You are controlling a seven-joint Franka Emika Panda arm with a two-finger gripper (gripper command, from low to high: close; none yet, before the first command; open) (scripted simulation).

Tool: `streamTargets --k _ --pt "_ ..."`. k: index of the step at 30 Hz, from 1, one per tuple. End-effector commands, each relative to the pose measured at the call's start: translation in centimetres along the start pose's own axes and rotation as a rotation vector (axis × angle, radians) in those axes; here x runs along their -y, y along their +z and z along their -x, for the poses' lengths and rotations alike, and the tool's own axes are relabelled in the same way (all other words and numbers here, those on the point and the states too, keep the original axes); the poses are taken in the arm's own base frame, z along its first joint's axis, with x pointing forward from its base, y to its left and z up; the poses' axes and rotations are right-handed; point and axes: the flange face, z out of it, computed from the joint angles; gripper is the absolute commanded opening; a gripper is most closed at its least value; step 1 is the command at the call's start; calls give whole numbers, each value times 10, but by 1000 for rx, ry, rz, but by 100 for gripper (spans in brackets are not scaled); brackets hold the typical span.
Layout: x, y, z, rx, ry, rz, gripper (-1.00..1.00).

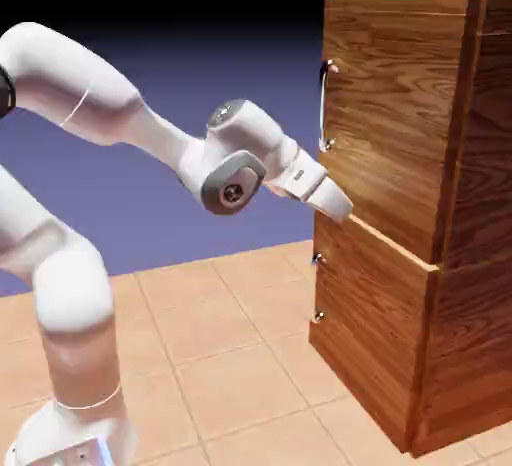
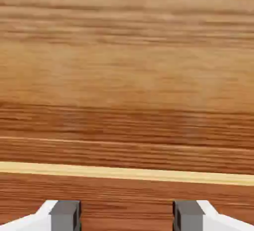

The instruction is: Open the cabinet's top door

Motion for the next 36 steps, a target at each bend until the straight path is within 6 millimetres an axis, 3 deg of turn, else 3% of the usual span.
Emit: streamTargets --k 1,9,17,27,36 --pt "1 -5 -4 -10 8 -8 0" --pt "6 -44 -27 -93 65 -78 0" --pt "11 -80 -36 -178 102 -156 0" --pt "21 -114 -29 -289 118 -262 0" --pt "34 -129 -10 -396 105 -354 0"
